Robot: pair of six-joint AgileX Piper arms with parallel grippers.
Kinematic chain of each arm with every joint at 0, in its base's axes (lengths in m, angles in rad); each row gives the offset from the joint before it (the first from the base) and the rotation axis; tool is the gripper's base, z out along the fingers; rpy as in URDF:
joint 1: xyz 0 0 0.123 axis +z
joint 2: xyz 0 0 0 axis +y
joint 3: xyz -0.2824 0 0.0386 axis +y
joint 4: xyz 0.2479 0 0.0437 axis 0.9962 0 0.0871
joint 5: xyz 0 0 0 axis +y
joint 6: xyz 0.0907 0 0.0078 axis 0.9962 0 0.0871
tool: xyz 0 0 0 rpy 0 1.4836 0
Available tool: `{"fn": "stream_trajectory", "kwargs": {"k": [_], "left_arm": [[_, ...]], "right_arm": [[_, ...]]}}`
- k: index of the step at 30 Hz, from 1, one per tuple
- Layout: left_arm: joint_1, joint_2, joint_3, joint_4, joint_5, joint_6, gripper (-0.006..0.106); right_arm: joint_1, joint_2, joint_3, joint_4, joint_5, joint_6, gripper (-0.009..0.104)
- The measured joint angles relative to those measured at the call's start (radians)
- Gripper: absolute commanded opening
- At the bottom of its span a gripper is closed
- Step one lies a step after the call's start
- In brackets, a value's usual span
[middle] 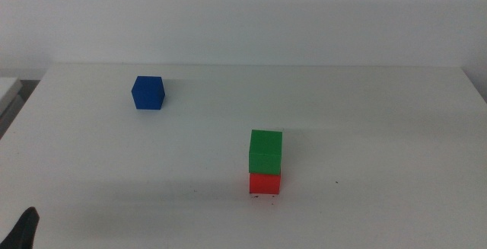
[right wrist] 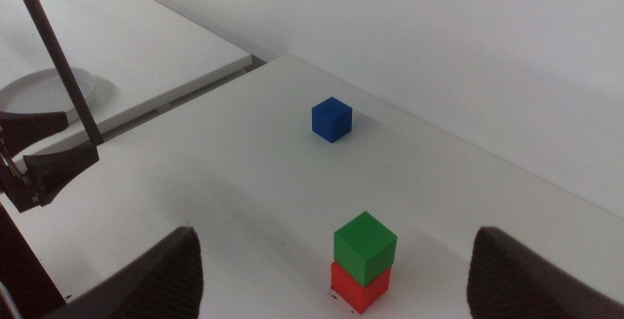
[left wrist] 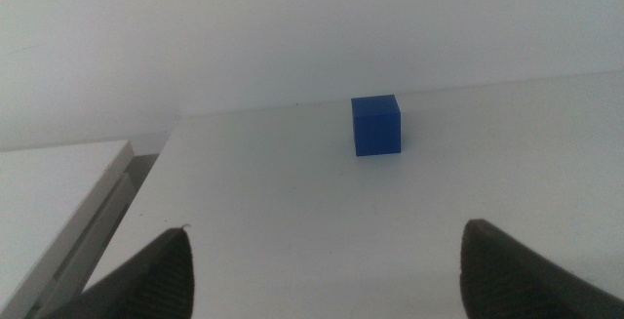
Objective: Stack red cubes first, then green, then blue cubes in a specific spot.
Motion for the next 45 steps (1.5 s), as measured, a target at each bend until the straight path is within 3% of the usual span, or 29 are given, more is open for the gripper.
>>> {"fn": "stream_trajectory", "kwargs": {"k": [4, 11, 18, 25, 33, 45], "left_arm": [[0.000, 0.088, -0.065, 0.000, 0.070, -0.002, 0.094], [0.000, 0.606, -0.608, -0.008, 0.370, -0.002, 0.094], [0.000, 1.042, -0.913, -0.048, 0.653, -0.047, 0.093], [0.000, 1.378, -1.038, -0.113, 0.660, -0.068, 0.093], [0.000, 1.711, -1.462, -0.202, 0.742, 0.032, 0.093], [-0.033, 2.219, -1.994, -0.219, 0.802, 0.045, 0.093]], "right_arm": [[0.000, 0.000, 0.000, 0.000, 0.000, 0.000, 0.081], [0.000, 0.000, 0.000, 0.000, 0.000, 0.000, 0.081], [0.000, 0.000, 0.000, 0.000, 0.000, 0.000, 0.081], [0.000, 0.000, 0.000, 0.000, 0.000, 0.002, 0.081], [0.000, 0.000, 0.000, 0.000, 0.000, 0.002, 0.081], [0.000, 0.000, 0.000, 0.000, 0.000, 0.002, 0.081]]}}
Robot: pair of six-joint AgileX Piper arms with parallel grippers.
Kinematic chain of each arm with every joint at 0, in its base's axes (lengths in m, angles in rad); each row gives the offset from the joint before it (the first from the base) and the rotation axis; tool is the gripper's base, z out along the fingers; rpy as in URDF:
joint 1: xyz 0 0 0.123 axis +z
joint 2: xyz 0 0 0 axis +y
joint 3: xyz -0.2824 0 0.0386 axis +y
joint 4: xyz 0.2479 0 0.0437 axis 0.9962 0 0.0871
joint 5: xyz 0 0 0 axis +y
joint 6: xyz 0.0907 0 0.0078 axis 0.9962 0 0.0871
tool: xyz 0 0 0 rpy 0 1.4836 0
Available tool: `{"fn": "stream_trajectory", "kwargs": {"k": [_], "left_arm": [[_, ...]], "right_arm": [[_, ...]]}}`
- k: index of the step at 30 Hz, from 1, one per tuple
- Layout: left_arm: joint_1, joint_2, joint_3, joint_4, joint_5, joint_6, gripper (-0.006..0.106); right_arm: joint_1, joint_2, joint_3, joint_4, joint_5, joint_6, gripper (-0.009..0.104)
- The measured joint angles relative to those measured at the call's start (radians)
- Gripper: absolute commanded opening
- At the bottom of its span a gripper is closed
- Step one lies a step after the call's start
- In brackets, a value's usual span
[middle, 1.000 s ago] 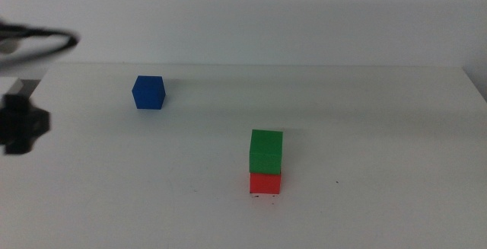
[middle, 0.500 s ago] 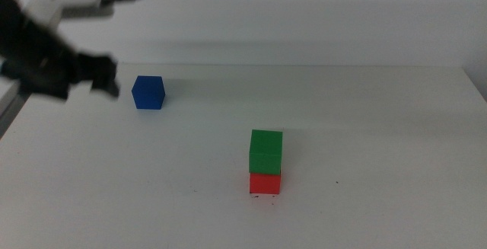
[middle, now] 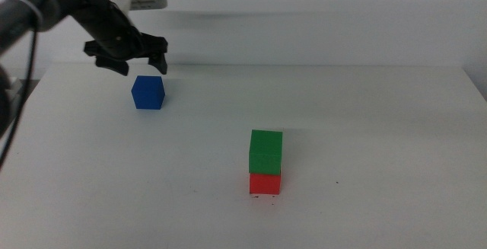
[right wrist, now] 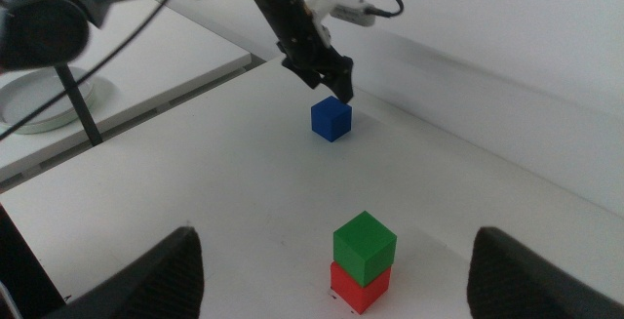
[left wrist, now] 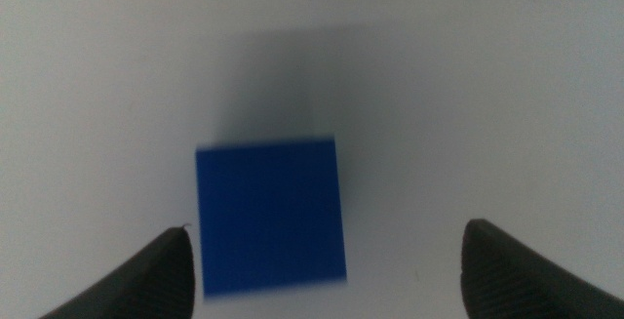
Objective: Stack red cubes first, then green, then blue cubes in a specific spot.
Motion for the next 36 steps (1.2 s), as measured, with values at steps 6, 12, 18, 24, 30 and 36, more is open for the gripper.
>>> {"fn": "stream_trajectory", "kwargs": {"k": [6, 12, 18, 24, 30, 36], "left_arm": [[-0.005, 0.119, -0.090, 0.021, -0.034, -0.023, 0.093], [-0.005, 0.164, -0.090, 0.083, -0.074, -0.060, 0.093], [-0.005, 0.186, -0.090, 0.101, -0.110, -0.060, 0.088], [-0.005, 0.194, -0.090, 0.078, -0.120, -0.056, 0.052], [-0.005, 0.189, -0.095, 0.049, -0.069, -0.044, -0.002], [-0.027, -0.016, 0.055, 0.040, -0.005, -0.071, -0.002]], "right_arm": [[0.000, 0.000, 0.000, 0.000, 0.000, 0.000, 0.081], [0.000, 0.000, 0.000, 0.000, 0.000, 0.000, 0.081], [0.000, 0.000, 0.000, 0.000, 0.000, 0.000, 0.081], [0.000, 0.000, 0.000, 0.000, 0.000, 0.000, 0.081], [0.000, 0.000, 0.000, 0.000, 0.000, 0.000, 0.081], [0.000, 0.000, 0.000, 0.000, 0.000, 0.000, 0.081]]}}
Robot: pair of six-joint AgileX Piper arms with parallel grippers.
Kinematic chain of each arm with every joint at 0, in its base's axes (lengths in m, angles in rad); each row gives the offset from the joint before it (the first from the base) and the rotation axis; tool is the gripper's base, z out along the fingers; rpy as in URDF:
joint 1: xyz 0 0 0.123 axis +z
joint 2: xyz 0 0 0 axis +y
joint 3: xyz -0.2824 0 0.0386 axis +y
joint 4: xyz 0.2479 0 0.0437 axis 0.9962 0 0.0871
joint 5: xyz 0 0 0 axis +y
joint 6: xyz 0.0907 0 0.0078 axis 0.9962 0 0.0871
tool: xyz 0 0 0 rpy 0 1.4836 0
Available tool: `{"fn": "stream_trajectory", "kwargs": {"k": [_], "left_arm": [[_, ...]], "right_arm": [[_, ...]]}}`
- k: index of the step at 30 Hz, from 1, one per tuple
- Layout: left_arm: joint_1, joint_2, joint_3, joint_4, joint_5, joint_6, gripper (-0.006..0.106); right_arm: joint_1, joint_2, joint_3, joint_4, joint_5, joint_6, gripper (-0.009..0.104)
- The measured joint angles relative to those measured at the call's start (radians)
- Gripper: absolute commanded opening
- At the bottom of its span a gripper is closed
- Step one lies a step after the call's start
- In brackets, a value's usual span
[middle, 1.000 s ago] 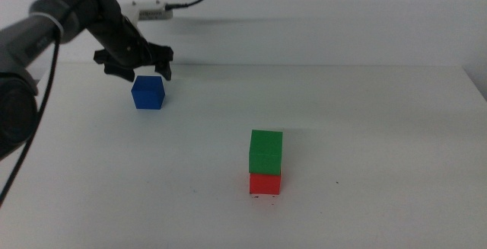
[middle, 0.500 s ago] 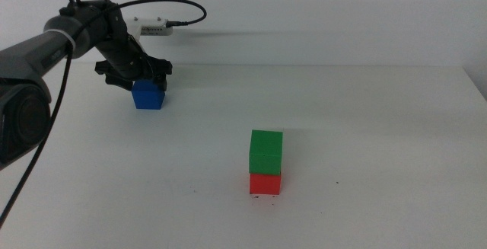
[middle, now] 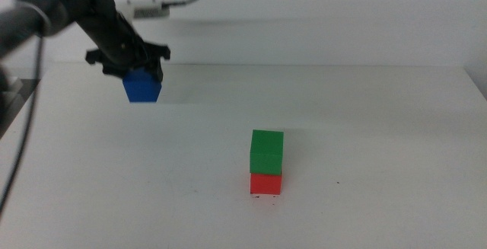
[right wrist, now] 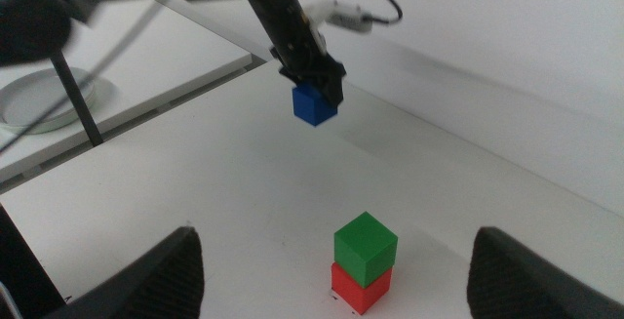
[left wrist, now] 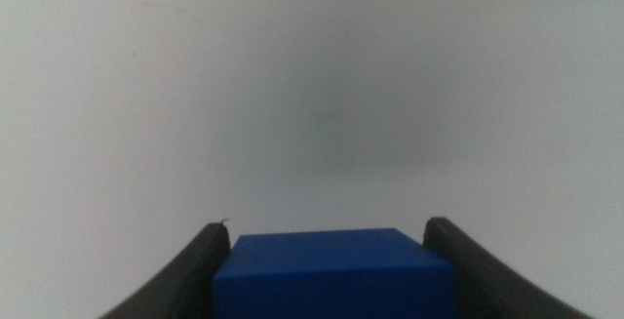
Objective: Stack red cubes first, then green, then blue cubes in a specific spot.
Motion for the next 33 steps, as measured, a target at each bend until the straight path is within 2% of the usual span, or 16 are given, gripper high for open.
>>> {"fn": "stream_trajectory", "kwargs": {"k": [3, 7, 9, 12, 18, 25, 33], "left_arm": [[-0.080, -0.199, 0.185, 0.074, -0.060, -0.117, -0.002], [-0.266, -0.425, 0.372, 0.256, 0.004, -0.477, -0.002], [-0.381, -0.494, 0.415, 0.349, 0.050, -0.627, -0.002], [-0.515, -0.538, 0.424, 0.430, 0.056, -0.723, -0.002], [-0.627, -0.541, 0.424, 0.408, -0.038, -0.751, -0.002], [-0.637, -0.472, 0.421, 0.403, -0.133, -0.751, -0.002], [-0.670, -0.365, 0.372, 0.409, -0.124, -0.786, -0.002]], "right_arm": [[0.000, 0.000, 0.000, 0.000, 0.000, 0.000, 0.081], [0.000, 0.000, 0.000, 0.000, 0.000, 0.000, 0.081], [0.000, 0.000, 0.000, 0.000, 0.000, 0.000, 0.081], [0.000, 0.000, 0.000, 0.000, 0.000, 0.000, 0.081], [0.000, 0.000, 0.000, 0.000, 0.000, 0.000, 0.081], [0.000, 0.000, 0.000, 0.000, 0.000, 0.000, 0.081], [0.000, 0.000, 0.000, 0.000, 0.000, 0.000, 0.081]]}}
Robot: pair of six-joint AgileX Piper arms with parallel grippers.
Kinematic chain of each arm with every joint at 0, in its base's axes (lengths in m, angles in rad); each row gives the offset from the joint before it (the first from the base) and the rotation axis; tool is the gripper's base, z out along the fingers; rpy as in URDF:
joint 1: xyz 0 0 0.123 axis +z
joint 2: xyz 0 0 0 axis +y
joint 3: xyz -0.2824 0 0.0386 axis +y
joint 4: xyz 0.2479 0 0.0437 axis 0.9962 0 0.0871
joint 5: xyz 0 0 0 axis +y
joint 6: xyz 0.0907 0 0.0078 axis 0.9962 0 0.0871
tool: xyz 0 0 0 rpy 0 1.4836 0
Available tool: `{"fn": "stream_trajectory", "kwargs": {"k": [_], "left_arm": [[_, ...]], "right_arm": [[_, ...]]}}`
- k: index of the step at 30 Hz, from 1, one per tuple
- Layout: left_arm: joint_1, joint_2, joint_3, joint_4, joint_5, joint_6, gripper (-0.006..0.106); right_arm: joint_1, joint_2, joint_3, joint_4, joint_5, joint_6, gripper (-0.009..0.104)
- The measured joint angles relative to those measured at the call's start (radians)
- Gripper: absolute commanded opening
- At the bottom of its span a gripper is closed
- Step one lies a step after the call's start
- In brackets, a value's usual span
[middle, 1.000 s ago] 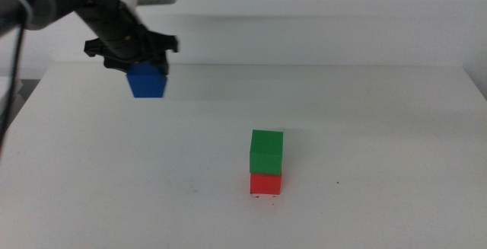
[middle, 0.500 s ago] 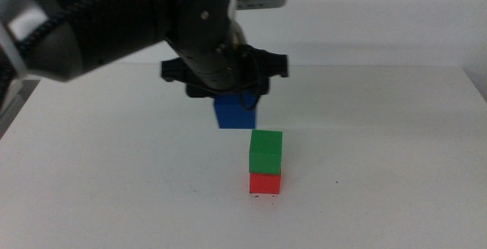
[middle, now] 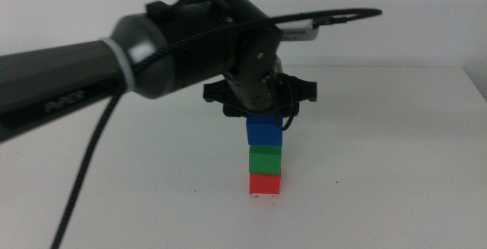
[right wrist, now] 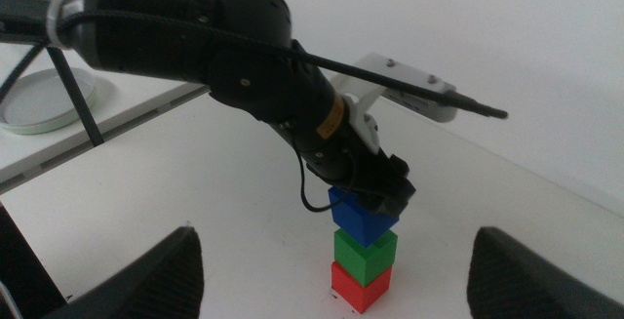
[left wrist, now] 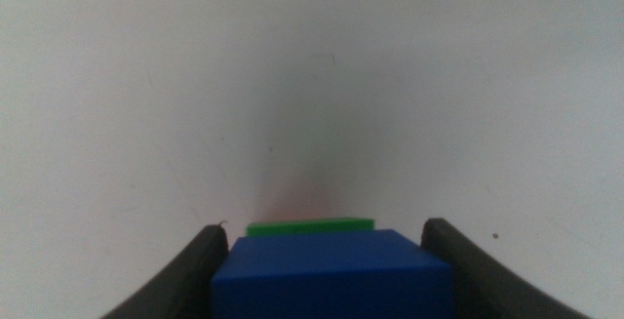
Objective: Stack red cubes first, then green, then blue cubes in a specific spot.
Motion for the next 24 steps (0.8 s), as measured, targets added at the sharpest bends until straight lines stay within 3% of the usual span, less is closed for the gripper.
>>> {"fn": "stream_trajectory", "kwargs": {"k": [24], "left_arm": [[-0.025, 0.072, -0.026, 0.052, 0.013, -0.041, -0.001]], "right_arm": [[0.000, 0.000, 0.000, -0.002, 0.000, 0.000, 0.081]]}}
